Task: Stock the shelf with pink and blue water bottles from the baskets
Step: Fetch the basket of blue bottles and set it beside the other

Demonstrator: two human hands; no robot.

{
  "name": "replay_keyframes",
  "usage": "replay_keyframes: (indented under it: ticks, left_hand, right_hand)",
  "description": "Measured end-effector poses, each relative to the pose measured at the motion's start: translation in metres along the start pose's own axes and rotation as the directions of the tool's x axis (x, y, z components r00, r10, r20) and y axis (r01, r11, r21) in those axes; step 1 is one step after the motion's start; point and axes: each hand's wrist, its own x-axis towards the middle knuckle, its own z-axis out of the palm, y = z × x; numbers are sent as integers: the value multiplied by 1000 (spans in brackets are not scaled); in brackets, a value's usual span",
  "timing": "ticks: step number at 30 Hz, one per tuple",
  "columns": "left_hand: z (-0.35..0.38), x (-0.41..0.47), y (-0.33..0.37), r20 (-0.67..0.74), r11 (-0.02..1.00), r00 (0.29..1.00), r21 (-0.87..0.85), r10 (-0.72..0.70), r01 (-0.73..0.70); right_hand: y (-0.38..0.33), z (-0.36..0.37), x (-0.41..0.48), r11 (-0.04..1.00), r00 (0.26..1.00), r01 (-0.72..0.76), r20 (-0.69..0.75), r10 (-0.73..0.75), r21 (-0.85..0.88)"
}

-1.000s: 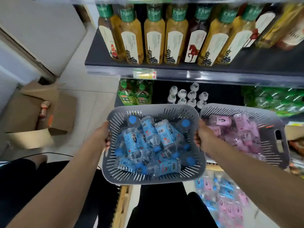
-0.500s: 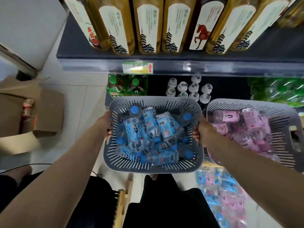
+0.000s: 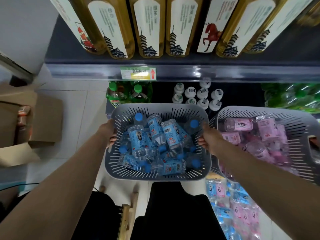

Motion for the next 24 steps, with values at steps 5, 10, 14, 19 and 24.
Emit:
replay_keyframes:
  ticks: [5,10,14,19,24]
  left_hand:
    - [5,-32,0,-100,986,990,146,97,-82]
    - [16,-85,16,-74,846,947,476,311,-241]
    - [52,-135,46,204,757,885,461,418,-464]
    - [114,-205,72,462,564,748,491,477,-664]
    - [194,-244,63,652,465,626,435,428,-771]
  right_hand:
    - [-8,-12,-33,969,990,126,-31,-135,-212]
    - [-26,-52,-74,901,965,251,24,-260,-354]
    - [-38,-96,-109,858,939,337,75,-335,-387]
    - [-31,-150,-125,838,906,391,0,-423,-381]
    - [-12,-207,-108,749,892,360,-31,-452,-556]
